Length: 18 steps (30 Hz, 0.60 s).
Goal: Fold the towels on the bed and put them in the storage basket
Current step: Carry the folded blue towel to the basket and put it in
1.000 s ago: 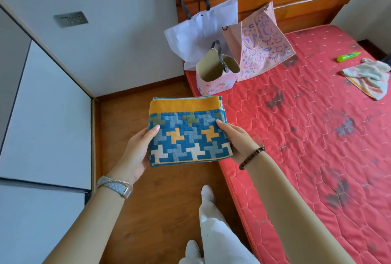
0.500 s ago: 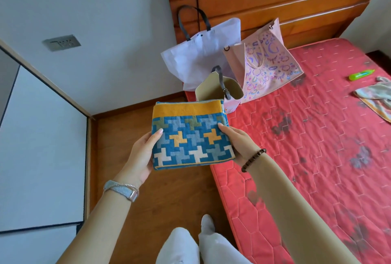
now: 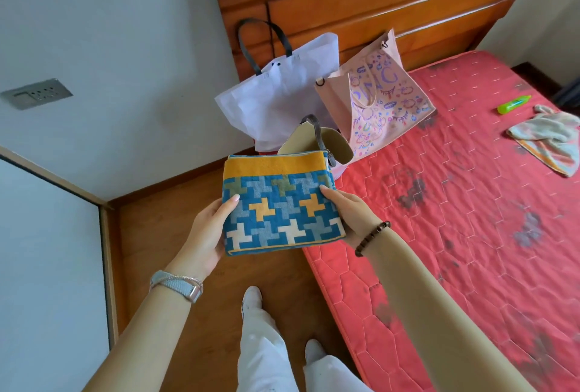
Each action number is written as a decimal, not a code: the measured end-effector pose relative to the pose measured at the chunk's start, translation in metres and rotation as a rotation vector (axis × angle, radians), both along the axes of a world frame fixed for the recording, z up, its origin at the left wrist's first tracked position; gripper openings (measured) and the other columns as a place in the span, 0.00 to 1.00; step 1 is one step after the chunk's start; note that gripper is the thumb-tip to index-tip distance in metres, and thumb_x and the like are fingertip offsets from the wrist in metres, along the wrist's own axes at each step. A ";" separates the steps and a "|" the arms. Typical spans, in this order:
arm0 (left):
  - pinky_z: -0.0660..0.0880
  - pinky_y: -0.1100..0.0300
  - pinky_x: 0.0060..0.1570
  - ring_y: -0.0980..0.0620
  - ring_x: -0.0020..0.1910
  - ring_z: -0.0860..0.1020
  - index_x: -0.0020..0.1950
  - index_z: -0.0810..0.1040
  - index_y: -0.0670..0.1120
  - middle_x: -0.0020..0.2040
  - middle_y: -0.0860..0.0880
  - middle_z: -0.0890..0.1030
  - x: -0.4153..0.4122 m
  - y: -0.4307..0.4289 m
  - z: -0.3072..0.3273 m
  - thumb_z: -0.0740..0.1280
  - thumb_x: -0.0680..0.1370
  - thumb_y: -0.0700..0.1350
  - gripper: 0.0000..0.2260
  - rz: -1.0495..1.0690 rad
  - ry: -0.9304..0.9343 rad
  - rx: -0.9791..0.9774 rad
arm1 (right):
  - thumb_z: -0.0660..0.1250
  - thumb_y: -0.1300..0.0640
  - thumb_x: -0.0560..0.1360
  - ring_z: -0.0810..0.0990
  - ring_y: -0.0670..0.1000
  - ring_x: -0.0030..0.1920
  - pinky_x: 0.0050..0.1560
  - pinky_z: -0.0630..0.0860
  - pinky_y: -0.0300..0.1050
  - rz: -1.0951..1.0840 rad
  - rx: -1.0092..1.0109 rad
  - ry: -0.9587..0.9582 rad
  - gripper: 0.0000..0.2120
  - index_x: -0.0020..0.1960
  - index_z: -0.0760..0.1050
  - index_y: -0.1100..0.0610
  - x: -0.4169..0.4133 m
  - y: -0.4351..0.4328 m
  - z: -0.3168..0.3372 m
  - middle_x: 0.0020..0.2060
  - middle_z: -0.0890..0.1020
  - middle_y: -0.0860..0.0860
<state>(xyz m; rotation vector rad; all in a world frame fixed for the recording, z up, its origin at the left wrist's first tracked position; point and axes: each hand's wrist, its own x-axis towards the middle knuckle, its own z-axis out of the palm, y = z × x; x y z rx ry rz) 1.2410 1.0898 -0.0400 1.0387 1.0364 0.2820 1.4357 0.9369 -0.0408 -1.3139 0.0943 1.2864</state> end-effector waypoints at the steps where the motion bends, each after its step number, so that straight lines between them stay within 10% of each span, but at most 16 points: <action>1: 0.78 0.42 0.59 0.47 0.59 0.82 0.66 0.76 0.49 0.59 0.48 0.84 0.003 0.013 -0.002 0.64 0.81 0.52 0.16 -0.019 0.003 -0.007 | 0.65 0.53 0.79 0.86 0.53 0.43 0.43 0.84 0.48 -0.020 -0.007 0.001 0.14 0.60 0.75 0.60 0.001 0.009 0.000 0.51 0.85 0.57; 18: 0.78 0.46 0.58 0.45 0.61 0.81 0.67 0.75 0.47 0.61 0.45 0.83 0.041 0.172 -0.009 0.63 0.81 0.51 0.16 -0.407 -0.004 -0.075 | 0.63 0.52 0.80 0.86 0.53 0.45 0.50 0.82 0.52 -0.184 -0.083 0.024 0.13 0.61 0.74 0.58 0.002 0.110 -0.026 0.49 0.86 0.55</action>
